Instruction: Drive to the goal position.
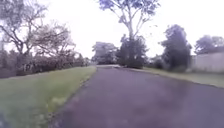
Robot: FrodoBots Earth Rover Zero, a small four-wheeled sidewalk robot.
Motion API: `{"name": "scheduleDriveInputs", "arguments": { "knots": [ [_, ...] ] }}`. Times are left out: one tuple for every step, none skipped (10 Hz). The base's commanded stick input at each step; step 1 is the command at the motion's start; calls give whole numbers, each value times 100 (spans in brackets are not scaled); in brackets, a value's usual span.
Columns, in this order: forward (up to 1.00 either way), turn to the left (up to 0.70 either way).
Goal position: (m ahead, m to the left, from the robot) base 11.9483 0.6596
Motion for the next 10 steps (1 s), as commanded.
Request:
{"name": "scheduleDriveInputs", "arguments": {
  "knots": [
    [85, -34],
    [85, -34],
    [85, -33],
    [85, -13],
    [85, 0],
    [85, 0],
    [85, 0],
    [85, 0],
    [85, 0],
    [85, 0]
  ]
}}
